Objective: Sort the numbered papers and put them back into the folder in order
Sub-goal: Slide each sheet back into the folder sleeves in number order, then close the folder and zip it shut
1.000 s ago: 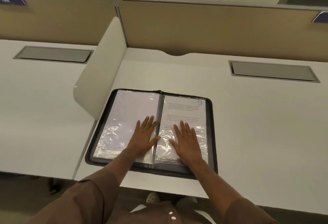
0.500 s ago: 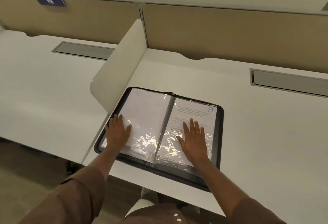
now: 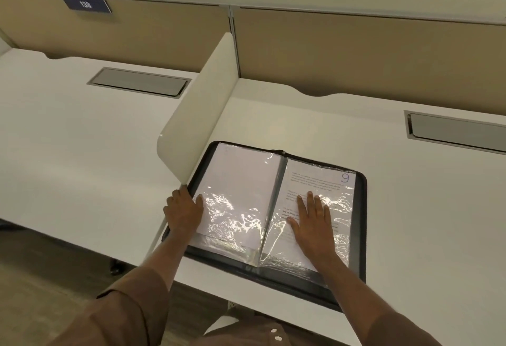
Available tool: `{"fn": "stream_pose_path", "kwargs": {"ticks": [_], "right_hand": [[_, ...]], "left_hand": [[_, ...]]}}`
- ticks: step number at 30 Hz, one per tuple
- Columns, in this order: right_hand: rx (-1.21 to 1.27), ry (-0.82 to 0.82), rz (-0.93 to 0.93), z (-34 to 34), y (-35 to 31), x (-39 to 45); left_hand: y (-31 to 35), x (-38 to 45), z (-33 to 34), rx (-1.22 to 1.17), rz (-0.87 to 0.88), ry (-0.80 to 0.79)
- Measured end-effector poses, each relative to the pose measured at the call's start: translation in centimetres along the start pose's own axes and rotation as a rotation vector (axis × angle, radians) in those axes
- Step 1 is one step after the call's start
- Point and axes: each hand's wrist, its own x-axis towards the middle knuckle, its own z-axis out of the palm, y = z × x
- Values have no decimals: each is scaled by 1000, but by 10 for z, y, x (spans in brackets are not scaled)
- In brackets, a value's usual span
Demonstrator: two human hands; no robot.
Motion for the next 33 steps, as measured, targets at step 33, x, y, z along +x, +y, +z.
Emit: {"fn": "stream_pose_path", "kwargs": {"ticks": [33], "right_hand": [[1201, 22, -39, -148, -101, 5]], "left_hand": [[75, -46, -167, -1001, 419, -268]]}}
